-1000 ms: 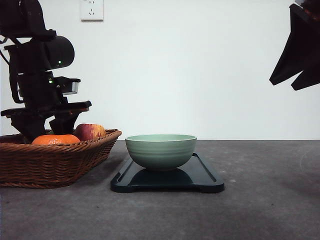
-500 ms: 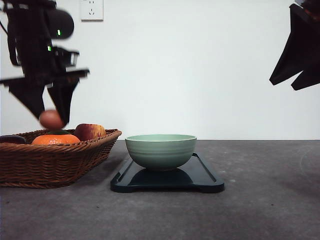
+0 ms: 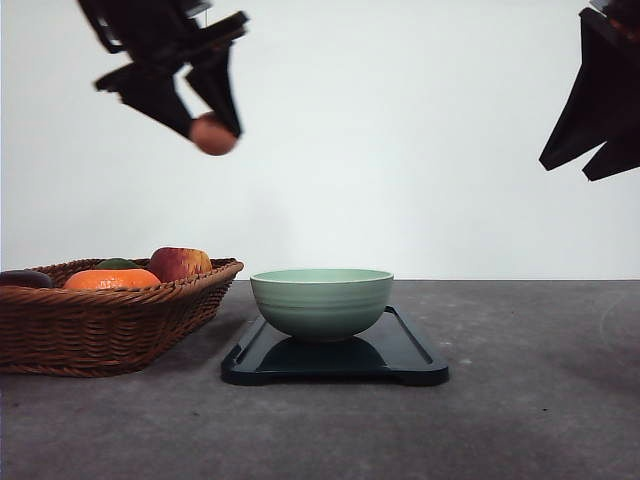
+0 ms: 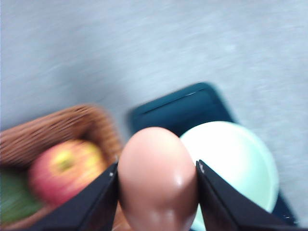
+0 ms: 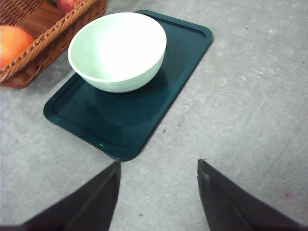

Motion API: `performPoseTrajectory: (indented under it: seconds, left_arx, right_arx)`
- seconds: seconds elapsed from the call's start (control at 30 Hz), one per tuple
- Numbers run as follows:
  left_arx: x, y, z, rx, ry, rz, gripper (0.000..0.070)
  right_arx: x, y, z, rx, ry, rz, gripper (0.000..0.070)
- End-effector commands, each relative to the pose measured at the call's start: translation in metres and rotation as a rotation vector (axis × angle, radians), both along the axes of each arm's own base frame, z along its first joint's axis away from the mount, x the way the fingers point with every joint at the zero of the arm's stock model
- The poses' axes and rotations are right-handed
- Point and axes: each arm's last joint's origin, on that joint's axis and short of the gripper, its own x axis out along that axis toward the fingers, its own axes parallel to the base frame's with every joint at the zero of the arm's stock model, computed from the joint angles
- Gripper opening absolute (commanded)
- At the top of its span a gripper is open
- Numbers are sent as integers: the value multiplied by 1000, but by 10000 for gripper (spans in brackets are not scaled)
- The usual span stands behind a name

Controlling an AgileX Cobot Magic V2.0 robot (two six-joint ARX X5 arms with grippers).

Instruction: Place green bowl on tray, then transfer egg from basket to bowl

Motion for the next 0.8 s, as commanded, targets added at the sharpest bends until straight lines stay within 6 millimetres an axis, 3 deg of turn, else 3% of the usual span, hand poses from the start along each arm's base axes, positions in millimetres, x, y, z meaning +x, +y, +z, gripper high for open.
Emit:
performPoseTrajectory:
  seconds: [0.0,0.4,0.77]
  left_arx:
    - [5,-14,-4,-15,1,-23,186]
    - [12,-79,-60,27,62,-151,186]
    - [27,-101,-107,57,93,-170,186]
  right_arx:
    - [1,1,1,-5,-11,5,314]
    - [1,1,1,-5,-10,4,314]
    - [1,1,1,-5,-11,4,314]
